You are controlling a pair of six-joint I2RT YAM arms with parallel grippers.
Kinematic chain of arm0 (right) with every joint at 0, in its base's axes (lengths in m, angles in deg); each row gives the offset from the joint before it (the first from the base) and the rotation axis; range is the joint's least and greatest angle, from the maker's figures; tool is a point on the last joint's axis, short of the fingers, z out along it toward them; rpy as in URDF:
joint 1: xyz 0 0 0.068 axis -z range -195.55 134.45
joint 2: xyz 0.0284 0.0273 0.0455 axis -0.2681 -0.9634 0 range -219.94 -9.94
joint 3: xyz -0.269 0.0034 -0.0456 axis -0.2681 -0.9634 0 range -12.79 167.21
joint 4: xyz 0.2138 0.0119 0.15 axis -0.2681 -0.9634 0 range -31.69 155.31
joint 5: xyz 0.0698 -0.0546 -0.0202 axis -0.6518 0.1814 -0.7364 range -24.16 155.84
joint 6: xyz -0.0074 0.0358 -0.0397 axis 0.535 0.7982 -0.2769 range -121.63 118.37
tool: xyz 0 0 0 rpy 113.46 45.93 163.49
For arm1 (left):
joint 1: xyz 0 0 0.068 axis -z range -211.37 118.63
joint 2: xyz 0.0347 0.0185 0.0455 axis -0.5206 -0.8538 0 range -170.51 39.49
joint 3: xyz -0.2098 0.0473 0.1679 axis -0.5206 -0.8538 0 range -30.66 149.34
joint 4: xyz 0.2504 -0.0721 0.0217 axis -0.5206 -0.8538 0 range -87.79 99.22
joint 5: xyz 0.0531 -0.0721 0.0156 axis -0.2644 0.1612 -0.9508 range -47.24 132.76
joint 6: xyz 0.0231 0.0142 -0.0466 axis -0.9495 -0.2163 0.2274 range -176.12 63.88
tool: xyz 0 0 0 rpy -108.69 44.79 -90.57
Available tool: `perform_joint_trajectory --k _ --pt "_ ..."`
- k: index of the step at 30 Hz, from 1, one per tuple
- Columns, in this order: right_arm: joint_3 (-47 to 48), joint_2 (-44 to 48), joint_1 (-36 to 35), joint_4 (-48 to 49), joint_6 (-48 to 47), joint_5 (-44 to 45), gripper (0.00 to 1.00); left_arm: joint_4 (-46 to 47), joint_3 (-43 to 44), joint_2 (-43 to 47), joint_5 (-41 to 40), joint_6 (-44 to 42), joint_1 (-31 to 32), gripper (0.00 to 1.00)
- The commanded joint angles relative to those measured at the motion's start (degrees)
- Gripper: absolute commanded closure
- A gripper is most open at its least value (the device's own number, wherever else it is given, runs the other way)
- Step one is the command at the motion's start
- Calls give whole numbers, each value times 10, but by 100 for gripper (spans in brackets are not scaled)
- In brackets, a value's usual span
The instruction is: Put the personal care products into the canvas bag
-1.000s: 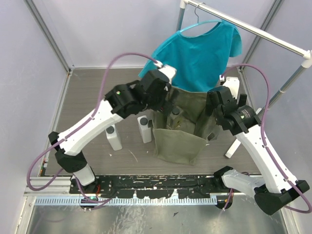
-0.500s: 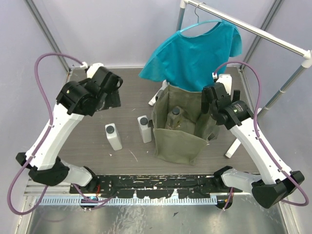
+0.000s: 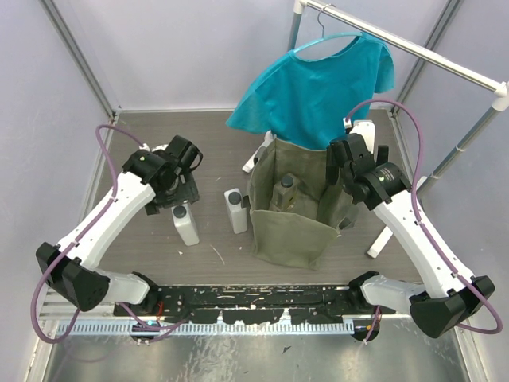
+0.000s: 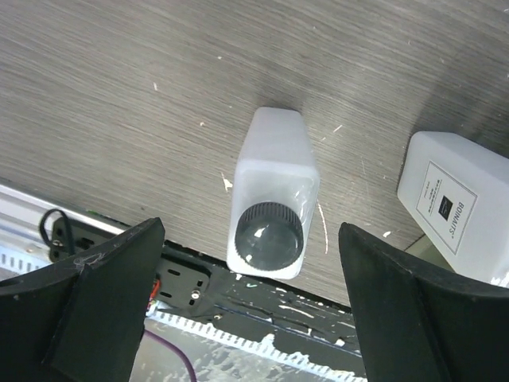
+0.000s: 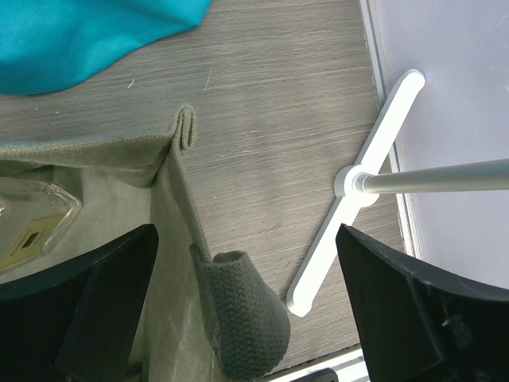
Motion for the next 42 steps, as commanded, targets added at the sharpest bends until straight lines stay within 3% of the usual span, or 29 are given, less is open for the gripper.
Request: perform_joint_trajectory --k 1,18,20,26,33,38,42 --pt "13 11 3 20 -7 6 0 80 -44 12 53 -7 -15 2" --pt "1 17 4 13 2 16 0 146 -161 -35 100 -32 -26 0" --pt "-2 19 4 12 4 16 0 149 -162 -40 101 -36 -27 7" --pt "-7 26 5 10 6 22 0 160 -173 -42 104 -40 -28 55" --pt "-8 28 5 10 6 25 0 166 -147 -37 117 -51 -29 98" --pt "-8 27 5 10 7 26 0 194 -79 -7 111 -85 -28 100" --pt "-6 29 5 12 12 27 0 234 11 26 73 -163 -15 100"
